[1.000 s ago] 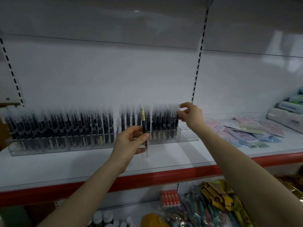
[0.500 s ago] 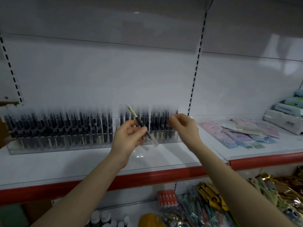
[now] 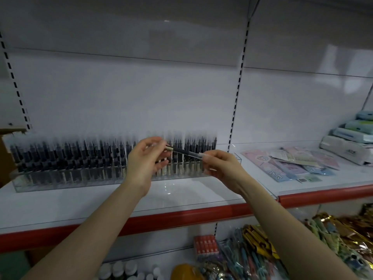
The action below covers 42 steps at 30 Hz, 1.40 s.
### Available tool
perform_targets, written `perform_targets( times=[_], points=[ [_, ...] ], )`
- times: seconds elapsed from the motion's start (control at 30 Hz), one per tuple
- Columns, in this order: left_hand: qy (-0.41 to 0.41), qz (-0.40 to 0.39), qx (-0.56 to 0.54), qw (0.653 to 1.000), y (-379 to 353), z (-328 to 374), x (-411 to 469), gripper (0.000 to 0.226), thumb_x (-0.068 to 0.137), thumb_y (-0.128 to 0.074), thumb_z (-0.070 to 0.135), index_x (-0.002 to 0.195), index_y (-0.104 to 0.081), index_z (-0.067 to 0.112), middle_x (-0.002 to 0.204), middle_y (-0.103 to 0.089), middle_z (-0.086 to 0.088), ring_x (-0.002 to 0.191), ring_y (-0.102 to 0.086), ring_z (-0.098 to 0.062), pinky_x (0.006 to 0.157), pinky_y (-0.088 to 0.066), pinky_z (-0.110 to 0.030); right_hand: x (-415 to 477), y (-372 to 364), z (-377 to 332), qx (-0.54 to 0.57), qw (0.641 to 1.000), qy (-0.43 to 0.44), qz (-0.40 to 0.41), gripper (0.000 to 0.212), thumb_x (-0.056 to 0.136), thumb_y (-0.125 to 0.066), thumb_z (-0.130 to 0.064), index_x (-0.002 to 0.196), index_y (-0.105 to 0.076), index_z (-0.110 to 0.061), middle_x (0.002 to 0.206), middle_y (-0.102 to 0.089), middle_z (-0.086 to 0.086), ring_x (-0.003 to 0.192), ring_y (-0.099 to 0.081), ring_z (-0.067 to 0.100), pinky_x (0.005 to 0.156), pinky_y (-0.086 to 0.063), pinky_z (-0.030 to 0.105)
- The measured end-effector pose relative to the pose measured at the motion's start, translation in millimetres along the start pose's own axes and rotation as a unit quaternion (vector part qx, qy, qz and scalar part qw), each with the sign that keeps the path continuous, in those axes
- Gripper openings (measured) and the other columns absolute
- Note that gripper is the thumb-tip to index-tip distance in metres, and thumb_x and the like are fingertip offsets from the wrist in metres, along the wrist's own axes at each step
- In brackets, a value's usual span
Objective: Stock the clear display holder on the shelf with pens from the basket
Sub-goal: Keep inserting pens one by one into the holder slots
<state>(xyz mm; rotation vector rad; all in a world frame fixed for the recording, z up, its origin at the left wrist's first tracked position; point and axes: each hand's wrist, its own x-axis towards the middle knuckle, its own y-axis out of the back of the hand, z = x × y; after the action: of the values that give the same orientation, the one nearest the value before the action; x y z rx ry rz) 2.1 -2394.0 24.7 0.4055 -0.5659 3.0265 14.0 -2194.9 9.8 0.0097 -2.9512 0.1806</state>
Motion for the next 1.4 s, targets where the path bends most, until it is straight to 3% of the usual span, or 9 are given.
perform_targets(
  times=[0.17,0.23,0.33,0.4,0.5,0.6,0.8,1.4],
  points=[
    [-0.017,-0.048,0.116,0.992,-5.0,-13.3,-9.4,0.007,0.085,-0.063,0.005,0.086,-0.064,0.013,0.079,-0.069,-0.003,0.068,-0.067,-0.007,0.064,-0.057,-0.019,7.3,10.0,-7.9,0.191,0.98,-0.021,0.054,0.009,0.09,-0.056,-0.012,0.083,-0.062,-0.009,0.069,-0.062,0.0,0.062,-0.06,0.008,0.06,-0.054,0.018],
    [-0.047,-0.087,0.189,0.977,-7.6,-22.8,-12.4,0.009,0.084,-0.065,0.005,0.084,-0.064,0.014,0.077,-0.069,-0.001,0.069,-0.066,-0.005,0.065,-0.054,-0.018,9.9,12.1,-11.2,0.212,0.974,-0.012,0.08,0.009,0.09,-0.057,-0.015,0.083,-0.06,-0.01,0.072,-0.063,0.001,0.064,-0.062,0.008,0.062,-0.055,0.019],
    [-0.079,-0.152,0.314,0.934,-7.1,-40.7,-17.8,0.008,0.084,-0.066,0.013,0.091,-0.065,0.016,0.084,-0.067,0.007,0.08,-0.064,-0.002,0.072,-0.051,-0.014,11.6,15.8,-21.7,0.176,0.977,0.027,0.118,0.009,0.09,-0.058,-0.013,0.094,-0.058,-0.005,0.081,-0.061,0.005,0.068,-0.064,0.012,0.062,-0.057,0.019],
    [-0.069,-0.193,0.391,0.897,-3.7,-53.4,-24.1,0.022,0.083,-0.068,0.025,0.104,-0.065,0.017,0.096,-0.065,0.01,0.093,-0.062,-0.004,0.083,-0.049,-0.016,14.2,20.0,-30.1,0.11,0.976,0.064,0.174,0.012,0.09,-0.059,-0.011,0.1,-0.057,-0.004,0.083,-0.061,0.007,0.069,-0.062,0.015,0.062,-0.057,0.02],
    [-0.054,-0.252,0.499,0.828,1.1,-66.7,-31.6,0.043,0.078,-0.07,0.042,0.116,-0.062,0.023,0.116,-0.06,0.011,0.109,-0.054,-0.004,0.097,-0.042,-0.022,21.5,25.6,-39.2,-0.014,0.964,0.121,0.237,0.006,0.089,-0.06,-0.012,0.095,-0.059,-0.01,0.08,-0.061,0.005,0.067,-0.06,0.013,0.064,-0.056,0.02],
    [-0.082,-0.273,0.572,0.769,1.3,-70.9,-34.0,0.044,0.079,-0.068,0.044,0.117,-0.063,0.023,0.12,-0.058,0.011,0.113,-0.051,-0.007,0.099,-0.04,-0.025,32.6,32.3,-42.5,-0.078,0.949,0.158,0.26,0.007,0.089,-0.06,-0.012,0.096,-0.06,-0.011,0.082,-0.06,0.007,0.069,-0.059,0.014,0.064,-0.055,0.02],
    [-0.096,-0.257,0.571,0.774,2.5,-73.7,-33.6,0.032,0.081,-0.067,0.04,0.107,-0.068,0.021,0.115,-0.061,0.008,0.106,-0.053,-0.008,0.094,-0.044,-0.028,56.2,32.8,-39.5,-0.147,0.938,0.185,0.254,0.01,0.089,-0.06,-0.013,0.099,-0.062,-0.012,0.077,-0.06,0.004,0.072,-0.057,0.015,0.065,-0.053,0.02],
    [-0.094,-0.255,0.563,0.78,3.7,-75.5,-31.3,0.031,0.079,-0.068,0.042,0.104,-0.069,0.023,0.113,-0.062,0.01,0.103,-0.053,-0.005,0.089,-0.043,-0.022,76.1,30.9,-33.7,-0.215,0.937,0.162,0.221,0.018,0.09,-0.06,-0.014,0.106,-0.062,-0.007,0.079,-0.061,0.004,0.079,-0.059,0.018,0.074,-0.056,0.029]
  ],
)
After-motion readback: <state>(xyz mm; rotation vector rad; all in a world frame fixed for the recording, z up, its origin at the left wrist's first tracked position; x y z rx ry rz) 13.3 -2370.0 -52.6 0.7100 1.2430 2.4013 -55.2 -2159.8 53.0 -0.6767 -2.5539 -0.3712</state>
